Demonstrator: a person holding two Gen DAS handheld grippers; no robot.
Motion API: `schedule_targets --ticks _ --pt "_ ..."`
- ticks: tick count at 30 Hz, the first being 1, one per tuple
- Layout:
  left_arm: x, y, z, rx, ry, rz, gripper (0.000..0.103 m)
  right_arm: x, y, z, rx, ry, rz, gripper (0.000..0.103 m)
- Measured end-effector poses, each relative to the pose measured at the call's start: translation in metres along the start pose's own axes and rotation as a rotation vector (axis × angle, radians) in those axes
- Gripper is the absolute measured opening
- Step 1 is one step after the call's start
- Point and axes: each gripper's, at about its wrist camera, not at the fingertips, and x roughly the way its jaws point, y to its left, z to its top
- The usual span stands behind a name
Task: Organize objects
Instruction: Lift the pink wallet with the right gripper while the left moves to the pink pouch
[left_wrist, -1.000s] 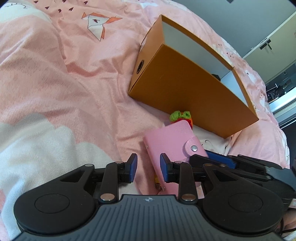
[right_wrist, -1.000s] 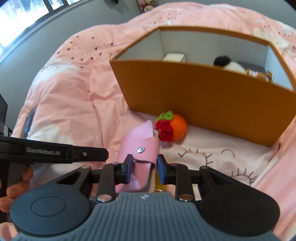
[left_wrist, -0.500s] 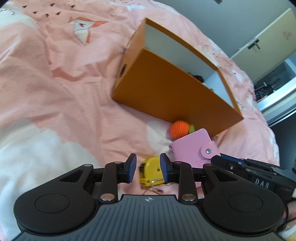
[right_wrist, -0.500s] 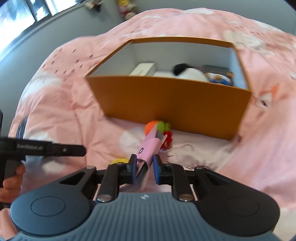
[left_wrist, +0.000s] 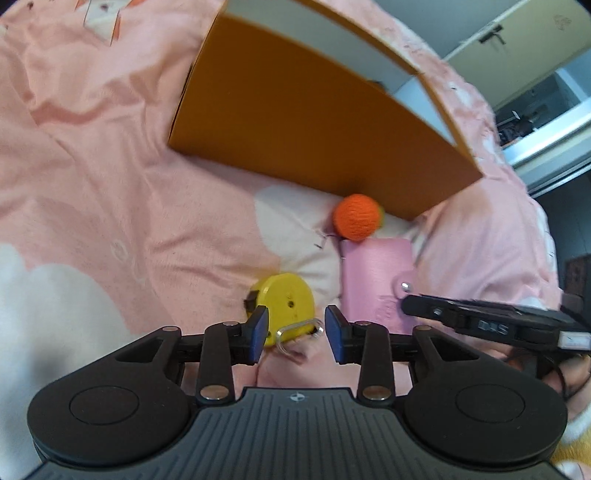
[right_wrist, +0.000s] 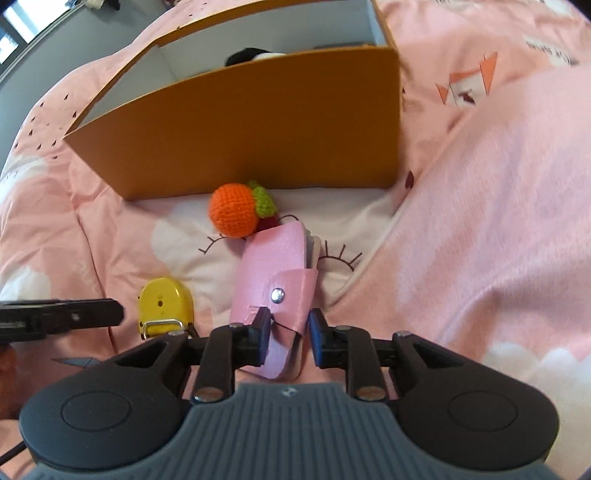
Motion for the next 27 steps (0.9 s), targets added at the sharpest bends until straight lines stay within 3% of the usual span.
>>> schedule_targets --ticks 3,8,15,24,27 --pt "0.012 0.005 0.003 -0.046 0.001 -0.015 0.050 0.002 -0.007 0.001 0.033 -0.003 0.023 0.031" --pt "0.031 0.010 0.004 -0.073 0.051 0.024 0.053 0.009 -0.022 0.004 0.093 -0.007 0.060 0.035" --pt "0.050 0.022 0.006 -0.129 0.097 -0.015 0.058 0.027 -0.037 0.005 0.152 0.037 0.139 0.044" --pt "0.023 0.023 0.008 -0.221 0.182 -0.028 0.058 0.029 -0.041 0.002 0.165 0.038 0.155 0.044" --pt "0.009 0.015 0.010 -0.198 0.192 -0.022 0.058 0.029 -0.041 0.001 0.165 0.038 0.159 0.044"
